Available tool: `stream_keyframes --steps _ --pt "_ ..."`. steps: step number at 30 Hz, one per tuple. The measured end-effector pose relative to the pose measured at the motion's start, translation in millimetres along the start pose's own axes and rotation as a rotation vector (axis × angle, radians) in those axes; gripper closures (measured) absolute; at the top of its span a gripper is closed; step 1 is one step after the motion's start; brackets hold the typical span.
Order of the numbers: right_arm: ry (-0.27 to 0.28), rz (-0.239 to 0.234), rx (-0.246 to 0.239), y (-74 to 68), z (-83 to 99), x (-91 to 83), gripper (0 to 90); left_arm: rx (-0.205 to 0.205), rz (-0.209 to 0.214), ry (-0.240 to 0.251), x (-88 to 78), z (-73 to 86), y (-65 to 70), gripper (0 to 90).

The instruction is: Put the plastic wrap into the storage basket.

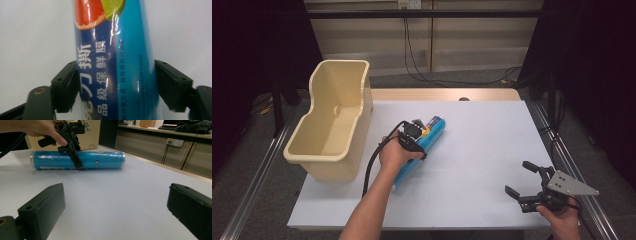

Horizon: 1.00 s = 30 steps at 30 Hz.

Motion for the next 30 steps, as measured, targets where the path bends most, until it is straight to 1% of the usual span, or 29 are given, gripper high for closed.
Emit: stream_keyframes --steps 1,3,4,6,7,8,10,11,12,13,14,15,16,17,18,19,23,24,25,26,28,29,30 --pt "0.000 0.000 0.000 0.0 0.0 0.0 1.0 0.000 0.000 0.000 0.0 0.0 0.0 27.2" --pt "0.000 -0.001 0.000 0.0 0.0 -0.1 1.0 -0.023 0.003 0.007 0.3 0.2 -1.1 28.2" --pt "0.000 -0.002 -0.002 0.1 -0.1 0.0 1.0 -0.021 0.002 0.002 0.5 0.1 -1.8 29.3" --pt "-0.002 -0.002 -0.002 -0.1 -0.1 0.1 1.1 -0.036 0.003 0.001 2.4 -0.5 -1.6 29.9" --pt "-0.002 -0.002 -0.002 -0.1 -0.1 0.1 1.1 -0.036 0.003 0.001 2.4 -0.5 -1.6 30.2" --pt "-0.002 -0.003 -0.002 -0.4 -0.2 0.0 1.1 -0.045 0.003 -0.009 2.0 -0.9 -2.0 30.8" --pt "-0.002 -0.004 -0.003 -0.4 -0.1 0.0 1.1 -0.070 0.000 -0.006 1.8 -1.5 -1.6 31.4" --pt "-0.002 -0.004 -0.003 -0.4 -0.1 0.0 1.1 -0.076 -0.004 -0.007 1.7 -1.7 -1.1 31.4" --pt "-0.001 -0.002 -0.006 -0.2 0.4 0.3 1.1 -0.082 -0.016 -0.012 1.6 -2.3 0.3 31.8" --pt "-0.003 -0.001 -0.006 -0.1 0.6 0.3 1.1 -0.082 -0.016 -0.012 1.6 -2.3 0.3 31.9" --pt "-0.003 -0.001 -0.007 0.0 0.8 0.4 1.1 -0.094 -0.021 -0.026 1.2 -3.9 1.4 32.0" --pt "-0.003 -0.001 -0.007 0.0 0.8 0.4 1.1 -0.094 -0.021 -0.026 1.2 -3.9 1.4 32.0" --pt "-0.003 -0.001 -0.001 -0.1 0.7 0.3 1.1 -0.137 -0.007 -0.046 0.1 -5.0 1.6 32.0" --pt "-0.003 -0.001 -0.001 -0.1 0.7 0.3 1.1 -0.137 -0.007 -0.046 0.1 -5.0 1.6 32.0" --pt "-0.003 -0.003 -0.002 0.4 0.8 0.2 1.2 -0.159 0.010 -0.056 -1.1 -5.1 0.9 32.1" --pt "-0.003 -0.003 -0.002 0.4 0.8 0.2 1.2 -0.167 0.015 -0.057 -1.9 -4.8 0.7 32.1" --pt "-0.005 -0.003 -0.003 2.2 1.4 0.2 1.1 -0.185 0.011 -0.074 -7.7 -5.6 1.4 32.1" --pt "-0.004 -0.001 -0.002 2.1 1.2 -0.2 1.2 -0.207 0.008 -0.081 -12.1 -6.8 2.1 32.1" --pt "-0.004 -0.001 -0.002 2.1 1.2 -0.2 1.2 -0.207 0.008 -0.081 -12.1 -6.8 2.1 32.2" --pt "-0.002 -0.004 -0.001 1.9 0.9 -0.7 1.1 -0.210 0.000 -0.087 -15.4 -7.7 2.6 32.2" --pt "0.000 -0.001 -0.002 2.1 0.8 -1.0 1.1 -0.217 0.005 -0.089 -23.3 -9.4 2.2 32.2" --pt "0.000 -0.001 -0.002 2.1 0.8 -1.0 1.1 -0.217 0.005 -0.089 -23.3 -9.4 2.2 32.2" --pt "0.000 0.001 0.000 2.3 0.8 -1.1 1.2 -0.232 0.007 -0.085 -29.6 -10.9 3.1 32.2"
Point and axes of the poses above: each handheld gripper's, and its own axes: x roughly forward along the jaws, z roughly out of its underside, y roughly to its right, the point moved 1 cm from there along x, roughly forward along the jaws, and after that the axes turned 10 degrees about z, right-handed, at the moved point
